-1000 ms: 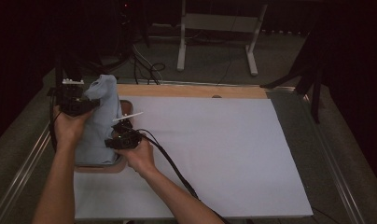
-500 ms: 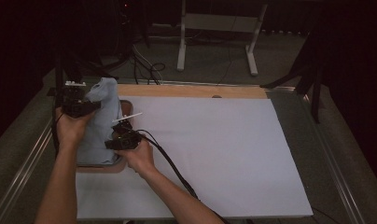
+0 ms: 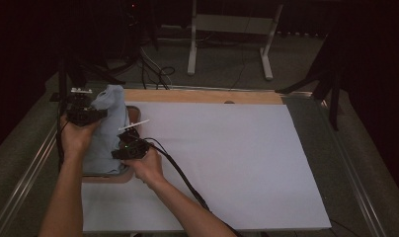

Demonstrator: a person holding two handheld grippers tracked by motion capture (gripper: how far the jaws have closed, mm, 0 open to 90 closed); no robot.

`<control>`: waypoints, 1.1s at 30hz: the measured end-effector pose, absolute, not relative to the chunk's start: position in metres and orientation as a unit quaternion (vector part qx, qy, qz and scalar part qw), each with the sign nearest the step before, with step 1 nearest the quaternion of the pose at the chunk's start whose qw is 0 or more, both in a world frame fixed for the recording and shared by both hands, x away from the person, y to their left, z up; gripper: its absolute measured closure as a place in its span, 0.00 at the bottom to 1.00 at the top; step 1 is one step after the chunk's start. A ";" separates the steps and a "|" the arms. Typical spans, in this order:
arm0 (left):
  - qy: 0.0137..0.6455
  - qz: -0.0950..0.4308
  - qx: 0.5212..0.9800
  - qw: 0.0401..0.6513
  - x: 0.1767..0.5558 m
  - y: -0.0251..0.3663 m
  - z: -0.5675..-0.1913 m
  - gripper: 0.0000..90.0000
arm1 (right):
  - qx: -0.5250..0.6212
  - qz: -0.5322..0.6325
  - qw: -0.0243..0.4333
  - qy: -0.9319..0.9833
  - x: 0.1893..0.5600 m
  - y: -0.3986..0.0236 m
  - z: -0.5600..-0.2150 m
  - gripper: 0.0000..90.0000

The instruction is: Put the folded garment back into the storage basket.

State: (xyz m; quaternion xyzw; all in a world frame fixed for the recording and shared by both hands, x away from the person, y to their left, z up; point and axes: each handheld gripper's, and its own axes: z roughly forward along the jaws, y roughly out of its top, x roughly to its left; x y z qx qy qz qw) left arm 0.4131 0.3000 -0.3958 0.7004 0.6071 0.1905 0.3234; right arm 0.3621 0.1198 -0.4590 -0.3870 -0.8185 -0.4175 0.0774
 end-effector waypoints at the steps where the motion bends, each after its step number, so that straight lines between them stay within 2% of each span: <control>1: 0.608 0.190 0.700 0.323 0.413 0.300 -0.396 0.94 | -0.387 -0.417 0.076 -0.819 0.362 0.120 -0.459 0.88; 5: 0.611 0.192 0.699 0.320 0.413 0.300 -0.399 0.93 | -0.388 -0.418 0.080 -0.818 0.362 0.120 -0.459 0.87; 8: 0.613 0.192 0.699 0.314 0.414 0.300 -0.403 0.89 | -0.388 -0.414 0.075 -0.820 0.362 0.120 -0.460 0.83; 10: 0.620 0.192 0.699 0.302 0.415 0.299 -0.408 0.77 | -0.391 -0.409 0.079 -0.821 0.362 0.120 -0.460 0.74; 12: 0.630 0.187 0.692 0.299 0.416 0.299 -0.413 0.58 | -0.387 -0.409 0.073 -0.823 0.362 0.119 -0.459 0.62; 14: 0.637 0.189 0.687 0.295 0.415 0.299 -0.416 0.41 | -0.376 -0.417 0.090 -0.823 0.361 0.118 -0.458 0.52; 17: 0.643 0.199 0.681 0.288 0.413 0.300 -0.418 0.21 | -0.360 -0.429 0.052 -0.827 0.355 0.115 -0.449 0.35; 24: 0.627 0.204 0.684 0.311 0.408 0.295 -0.413 0.19 | -0.354 -0.464 0.047 -0.811 0.356 0.097 -0.442 0.26; 33: 0.608 0.201 0.698 0.321 0.406 0.277 -0.418 0.20 | -0.347 -0.472 0.027 -0.810 0.356 0.071 -0.439 0.23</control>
